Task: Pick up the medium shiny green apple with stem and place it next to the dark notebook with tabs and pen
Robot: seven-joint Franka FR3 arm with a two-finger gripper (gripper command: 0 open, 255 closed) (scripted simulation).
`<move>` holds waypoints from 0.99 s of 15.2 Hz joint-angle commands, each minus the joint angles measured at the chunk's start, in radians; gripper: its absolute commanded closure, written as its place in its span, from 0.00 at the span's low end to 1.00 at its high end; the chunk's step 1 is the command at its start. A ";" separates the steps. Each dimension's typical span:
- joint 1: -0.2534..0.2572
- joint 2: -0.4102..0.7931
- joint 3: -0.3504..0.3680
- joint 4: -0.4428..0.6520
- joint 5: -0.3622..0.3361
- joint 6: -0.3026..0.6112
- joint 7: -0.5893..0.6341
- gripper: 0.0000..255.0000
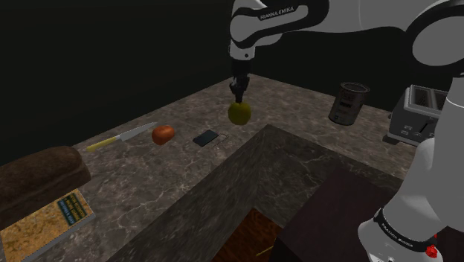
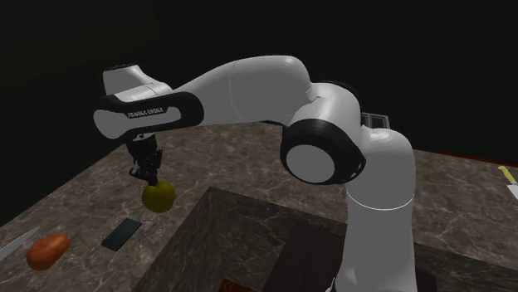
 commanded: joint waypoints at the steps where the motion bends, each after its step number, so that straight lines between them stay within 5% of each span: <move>1: 0.000 0.003 0.000 -0.022 0.002 0.025 -0.003 1.00; 15: 0.000 0.050 0.007 -0.147 0.022 0.195 -0.024 1.00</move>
